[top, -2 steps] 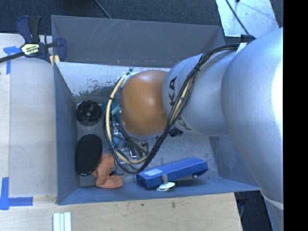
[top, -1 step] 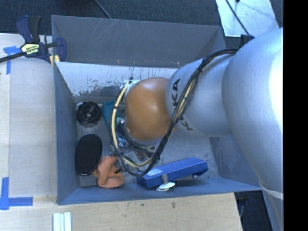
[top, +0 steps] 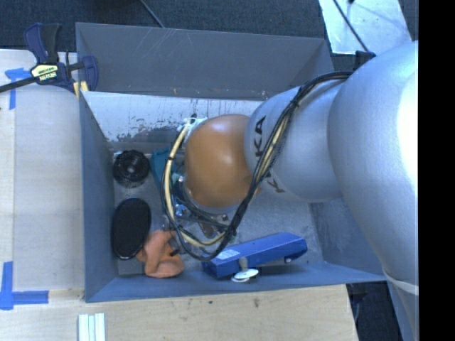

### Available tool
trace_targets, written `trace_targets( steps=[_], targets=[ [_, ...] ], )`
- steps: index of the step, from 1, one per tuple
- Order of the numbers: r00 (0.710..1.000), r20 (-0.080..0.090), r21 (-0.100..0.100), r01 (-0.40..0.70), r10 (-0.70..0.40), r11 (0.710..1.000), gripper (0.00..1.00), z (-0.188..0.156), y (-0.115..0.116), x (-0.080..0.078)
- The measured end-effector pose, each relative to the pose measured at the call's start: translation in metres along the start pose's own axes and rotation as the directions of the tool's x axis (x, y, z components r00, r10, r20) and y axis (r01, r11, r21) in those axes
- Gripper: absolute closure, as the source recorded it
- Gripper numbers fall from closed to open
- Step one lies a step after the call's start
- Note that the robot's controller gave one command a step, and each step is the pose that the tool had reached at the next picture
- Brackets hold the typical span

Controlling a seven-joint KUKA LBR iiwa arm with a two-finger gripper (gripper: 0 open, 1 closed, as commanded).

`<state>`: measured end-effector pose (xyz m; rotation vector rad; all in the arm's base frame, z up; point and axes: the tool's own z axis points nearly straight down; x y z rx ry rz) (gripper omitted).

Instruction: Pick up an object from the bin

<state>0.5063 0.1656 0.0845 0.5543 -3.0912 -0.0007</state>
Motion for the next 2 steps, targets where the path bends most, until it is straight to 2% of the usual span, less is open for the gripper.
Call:
trace_targets(
  steps=[1, 2],
  targets=[
    [1.000, -0.004, 0.000, 0.009, -0.009, 1.000, 1.00, -0.057, -0.017, 0.007],
    [1.000, 0.005, 0.001, 0.021, -0.021, 1.000, 1.00, -0.105, -0.015, -0.019]
  ],
)
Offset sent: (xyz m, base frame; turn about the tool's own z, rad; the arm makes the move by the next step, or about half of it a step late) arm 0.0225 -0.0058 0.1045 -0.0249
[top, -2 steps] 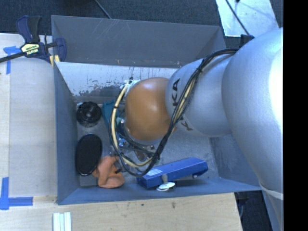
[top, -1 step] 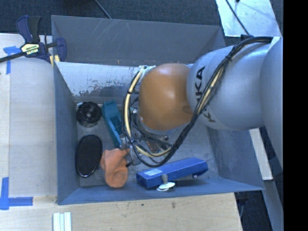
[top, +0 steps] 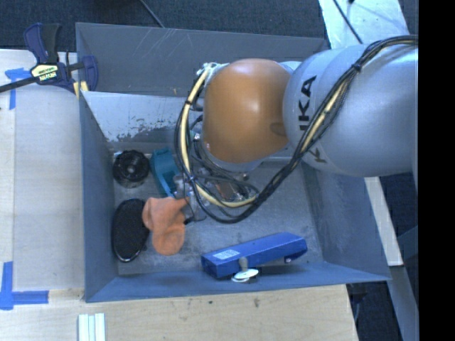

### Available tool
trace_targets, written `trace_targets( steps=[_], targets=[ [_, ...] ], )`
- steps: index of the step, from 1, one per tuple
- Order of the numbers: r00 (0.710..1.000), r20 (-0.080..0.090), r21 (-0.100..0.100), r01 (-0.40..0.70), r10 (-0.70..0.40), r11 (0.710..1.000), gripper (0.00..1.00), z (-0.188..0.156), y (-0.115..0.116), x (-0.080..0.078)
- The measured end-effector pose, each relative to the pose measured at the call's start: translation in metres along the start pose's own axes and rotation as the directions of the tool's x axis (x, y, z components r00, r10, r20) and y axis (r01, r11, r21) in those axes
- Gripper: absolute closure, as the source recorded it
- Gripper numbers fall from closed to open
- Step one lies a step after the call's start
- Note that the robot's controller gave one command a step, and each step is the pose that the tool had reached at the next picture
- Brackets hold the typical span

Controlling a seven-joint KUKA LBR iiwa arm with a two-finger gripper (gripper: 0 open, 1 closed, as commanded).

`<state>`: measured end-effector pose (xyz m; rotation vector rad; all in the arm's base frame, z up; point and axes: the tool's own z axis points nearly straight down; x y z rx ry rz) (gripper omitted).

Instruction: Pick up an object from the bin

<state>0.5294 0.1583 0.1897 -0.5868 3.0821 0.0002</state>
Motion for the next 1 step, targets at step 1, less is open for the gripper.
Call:
trace_targets(
  steps=[1],
  targets=[
    [1.000, -0.007, -0.001, 0.027, -0.027, 1.000, 1.00, -0.0337, 0.0041, -0.0007]
  ],
)
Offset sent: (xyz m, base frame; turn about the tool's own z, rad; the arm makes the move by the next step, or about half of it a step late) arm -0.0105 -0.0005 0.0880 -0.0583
